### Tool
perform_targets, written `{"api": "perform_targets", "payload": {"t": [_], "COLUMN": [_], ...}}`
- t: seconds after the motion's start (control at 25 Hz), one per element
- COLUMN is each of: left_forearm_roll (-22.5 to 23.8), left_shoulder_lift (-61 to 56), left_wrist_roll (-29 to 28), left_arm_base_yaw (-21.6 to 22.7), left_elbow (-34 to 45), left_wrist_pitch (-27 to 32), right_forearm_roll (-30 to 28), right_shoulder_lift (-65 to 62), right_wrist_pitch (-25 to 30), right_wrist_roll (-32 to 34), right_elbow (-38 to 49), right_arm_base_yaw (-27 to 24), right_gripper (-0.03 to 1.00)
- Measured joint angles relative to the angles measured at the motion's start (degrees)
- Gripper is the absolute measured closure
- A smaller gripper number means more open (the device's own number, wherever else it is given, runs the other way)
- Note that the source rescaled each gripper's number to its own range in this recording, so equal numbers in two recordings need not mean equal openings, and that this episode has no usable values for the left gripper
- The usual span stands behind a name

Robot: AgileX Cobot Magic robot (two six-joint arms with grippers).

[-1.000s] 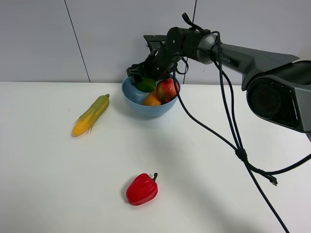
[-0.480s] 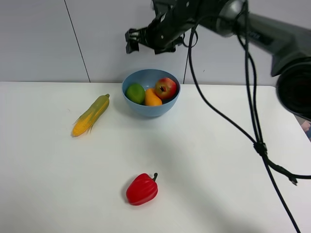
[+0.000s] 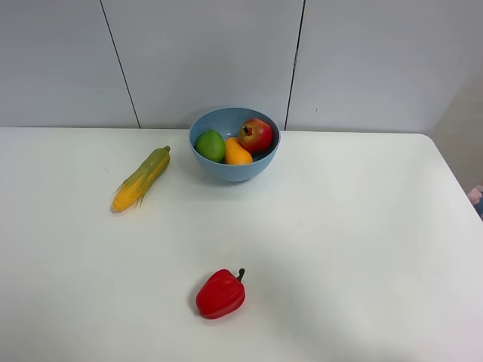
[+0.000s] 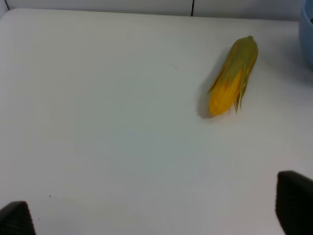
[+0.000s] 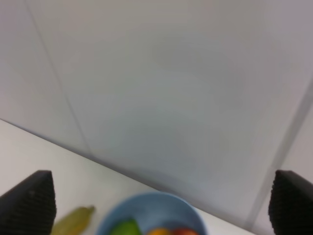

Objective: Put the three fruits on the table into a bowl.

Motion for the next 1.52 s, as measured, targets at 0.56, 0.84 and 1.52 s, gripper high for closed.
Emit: {"api": "perform_targets", "payload": {"t": [0.56,0.84,1.52], "left_forearm_roll": [-0.1,-0.1,-0.1], "left_shoulder_lift": [0.0,0.0,0.0], "left_wrist_roll": [0.0,0.0,0.0], "left_arm_base_yaw": [0.0,0.0,0.0], "left_elbow": [0.0,0.0,0.0], "left_wrist_pitch": [0.0,0.0,0.0], "right_forearm_roll": [-8.4,-8.3,-4.7], "right_shoulder_lift": [-26.3,-49.1,-93.0], "right_wrist_pitch": [9.6,5.5,8.0], "right_wrist_roll": [2.4,2.4,3.6], "right_elbow": [13.5,52.6,90.8], "right_arm_base_yaw": [-11.5,-22.8,-26.4], "right_gripper": [0.31,0.31,0.31]}}
